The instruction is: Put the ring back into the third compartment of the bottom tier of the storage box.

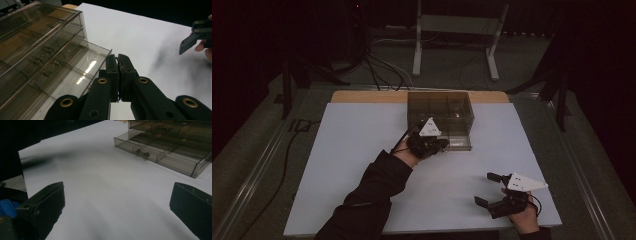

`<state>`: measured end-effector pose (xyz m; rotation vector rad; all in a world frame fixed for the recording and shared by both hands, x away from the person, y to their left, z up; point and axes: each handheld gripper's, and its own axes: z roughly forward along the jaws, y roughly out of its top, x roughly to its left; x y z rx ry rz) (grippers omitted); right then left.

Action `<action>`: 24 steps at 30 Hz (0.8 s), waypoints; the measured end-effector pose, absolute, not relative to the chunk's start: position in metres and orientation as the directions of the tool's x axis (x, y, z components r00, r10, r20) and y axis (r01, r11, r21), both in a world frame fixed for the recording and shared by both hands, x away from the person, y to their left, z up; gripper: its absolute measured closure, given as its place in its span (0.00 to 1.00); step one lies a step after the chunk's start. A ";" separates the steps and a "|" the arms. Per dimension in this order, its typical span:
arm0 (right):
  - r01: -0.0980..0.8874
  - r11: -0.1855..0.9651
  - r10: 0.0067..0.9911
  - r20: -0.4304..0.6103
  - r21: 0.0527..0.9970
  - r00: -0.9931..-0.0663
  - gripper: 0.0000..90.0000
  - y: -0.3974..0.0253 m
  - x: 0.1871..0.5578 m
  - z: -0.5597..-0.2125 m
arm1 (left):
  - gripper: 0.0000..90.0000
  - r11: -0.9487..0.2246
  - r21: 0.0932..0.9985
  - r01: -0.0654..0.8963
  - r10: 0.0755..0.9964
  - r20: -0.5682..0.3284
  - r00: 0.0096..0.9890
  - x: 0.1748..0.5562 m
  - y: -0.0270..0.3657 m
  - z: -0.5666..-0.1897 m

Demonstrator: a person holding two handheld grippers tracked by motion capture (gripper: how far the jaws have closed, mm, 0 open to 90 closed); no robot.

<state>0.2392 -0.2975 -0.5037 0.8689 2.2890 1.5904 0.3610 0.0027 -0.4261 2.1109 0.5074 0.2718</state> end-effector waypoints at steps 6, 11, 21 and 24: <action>0.341 0.236 0.580 0.150 0.910 -0.801 0.00 -0.298 0.239 -0.504 | 0.99 -0.481 0.836 0.264 0.466 -0.011 0.885 0.368 -0.003 -0.429; 0.342 0.236 0.579 0.152 0.909 -0.801 0.00 -0.298 0.239 -0.504 | 0.99 -0.473 0.837 0.275 0.477 -0.018 0.878 0.375 -0.007 -0.434; 0.341 0.232 0.578 0.152 0.911 -0.801 0.00 -0.298 0.239 -0.503 | 0.99 -0.447 0.842 0.302 0.501 -0.044 0.864 0.387 -0.015 -0.443; 0.340 0.233 0.577 0.152 0.911 -0.802 0.00 -0.299 0.239 -0.503 | 0.99 -0.445 0.843 0.302 0.507 -0.041 0.861 0.390 -0.018 -0.445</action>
